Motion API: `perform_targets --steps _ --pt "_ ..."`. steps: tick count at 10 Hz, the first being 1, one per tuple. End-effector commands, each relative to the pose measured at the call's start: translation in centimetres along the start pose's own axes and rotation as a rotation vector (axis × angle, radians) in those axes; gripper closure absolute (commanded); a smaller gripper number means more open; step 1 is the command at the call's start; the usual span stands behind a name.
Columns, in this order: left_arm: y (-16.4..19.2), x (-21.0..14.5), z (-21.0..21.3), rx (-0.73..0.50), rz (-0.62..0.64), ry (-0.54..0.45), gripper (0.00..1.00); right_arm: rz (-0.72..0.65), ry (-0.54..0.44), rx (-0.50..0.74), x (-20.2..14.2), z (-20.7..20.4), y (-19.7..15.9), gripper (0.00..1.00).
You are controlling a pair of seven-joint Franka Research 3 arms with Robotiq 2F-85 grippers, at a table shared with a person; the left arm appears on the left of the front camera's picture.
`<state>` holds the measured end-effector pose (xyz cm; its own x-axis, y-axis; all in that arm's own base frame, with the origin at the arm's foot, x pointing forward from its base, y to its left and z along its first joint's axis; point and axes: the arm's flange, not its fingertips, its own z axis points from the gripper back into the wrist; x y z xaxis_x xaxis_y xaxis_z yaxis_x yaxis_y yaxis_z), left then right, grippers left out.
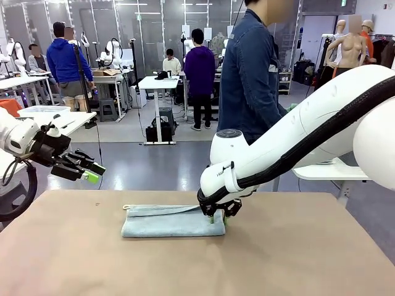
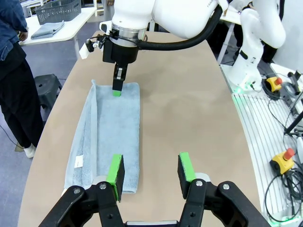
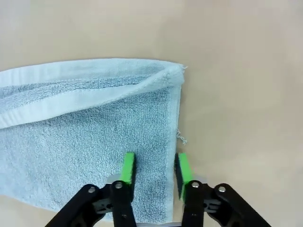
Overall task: Fold the towels and place them in the basket.
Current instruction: When a person lays out a Towel with hook on the table, fold it in half twice.
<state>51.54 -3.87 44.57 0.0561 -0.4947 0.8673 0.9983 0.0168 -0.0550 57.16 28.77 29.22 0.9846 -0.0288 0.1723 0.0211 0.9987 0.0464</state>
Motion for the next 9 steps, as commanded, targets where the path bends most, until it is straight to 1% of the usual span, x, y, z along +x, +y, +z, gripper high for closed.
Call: perform_targets --steps 1,2,3,4,5,6,9 --pt "-0.29 0.06 0.02 0.005 -0.006 0.001 0.41 -0.041 -0.014 -0.031 0.31 -0.60 0.64 0.60" --pt "-0.29 0.06 0.02 0.005 -0.006 0.001 0.41 -0.044 -0.010 -0.044 0.28 -0.72 0.55 0.60" --pt "-0.29 0.06 0.02 0.005 -0.006 0.001 0.41 -0.044 -0.004 -0.046 0.24 -0.78 0.49 0.67" --pt "-0.29 0.06 0.02 0.005 -0.006 0.001 0.41 -0.050 0.007 -0.048 0.25 -0.84 0.46 0.79" --pt "-0.29 0.06 0.02 0.005 -0.006 0.001 0.41 -0.050 0.009 -0.053 0.23 -0.84 0.50 0.87" --pt "-0.29 0.06 0.02 0.005 -0.006 0.001 0.41 -0.049 0.009 -0.063 0.20 -0.95 0.54 0.99" --pt "-0.29 0.06 0.02 0.005 -0.006 0.001 0.41 -0.042 0.016 -0.084 0.14 -1.08 -0.01 1.00"
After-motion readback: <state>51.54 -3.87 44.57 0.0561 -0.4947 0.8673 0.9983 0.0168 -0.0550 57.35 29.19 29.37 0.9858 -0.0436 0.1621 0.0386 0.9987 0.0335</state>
